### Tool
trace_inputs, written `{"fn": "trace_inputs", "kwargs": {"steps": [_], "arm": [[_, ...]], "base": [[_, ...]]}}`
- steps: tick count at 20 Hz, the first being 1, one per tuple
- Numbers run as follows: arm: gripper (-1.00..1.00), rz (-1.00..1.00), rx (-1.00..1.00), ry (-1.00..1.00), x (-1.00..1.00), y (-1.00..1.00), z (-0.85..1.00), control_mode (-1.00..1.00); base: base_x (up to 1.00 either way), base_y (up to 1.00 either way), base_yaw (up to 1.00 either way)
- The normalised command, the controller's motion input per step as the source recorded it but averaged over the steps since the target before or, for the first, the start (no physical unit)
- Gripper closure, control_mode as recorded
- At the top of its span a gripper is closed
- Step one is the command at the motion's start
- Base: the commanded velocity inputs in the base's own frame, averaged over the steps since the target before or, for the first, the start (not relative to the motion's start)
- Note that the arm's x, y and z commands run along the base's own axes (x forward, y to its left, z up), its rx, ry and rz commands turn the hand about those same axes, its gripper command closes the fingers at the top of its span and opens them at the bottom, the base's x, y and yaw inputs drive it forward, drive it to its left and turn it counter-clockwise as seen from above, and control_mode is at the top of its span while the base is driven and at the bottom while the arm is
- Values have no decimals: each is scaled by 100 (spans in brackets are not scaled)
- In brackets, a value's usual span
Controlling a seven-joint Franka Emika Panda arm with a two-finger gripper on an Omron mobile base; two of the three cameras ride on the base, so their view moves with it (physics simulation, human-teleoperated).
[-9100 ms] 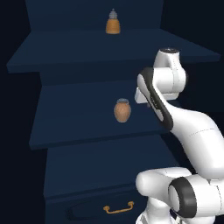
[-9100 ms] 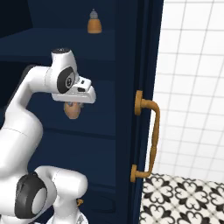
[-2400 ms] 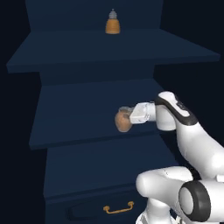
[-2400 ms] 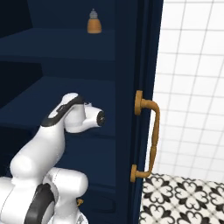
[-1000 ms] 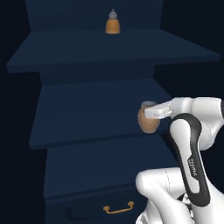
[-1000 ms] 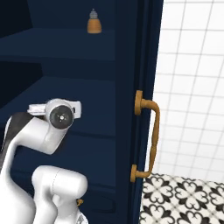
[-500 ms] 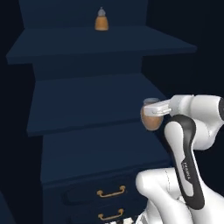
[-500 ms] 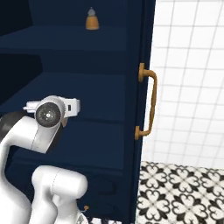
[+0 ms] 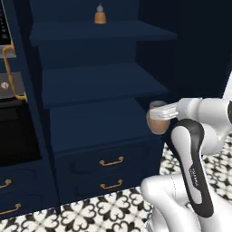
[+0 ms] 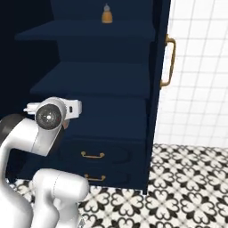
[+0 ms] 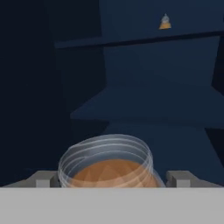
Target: Pick the honey bottle and place it on the digital scale for weighing, and close the cabinet.
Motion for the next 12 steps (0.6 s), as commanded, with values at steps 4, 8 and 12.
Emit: {"fn": "trace_inputs", "kwargs": {"steps": [4,8,12], "arm": [[100,0,0,0,0,0,0,100],[100,0,0,0,0,0,0,100],[100,0,0,0,0,0,0,100]], "base": [[-100,7,11],[-37,0,67],[-6,0,80]]}}
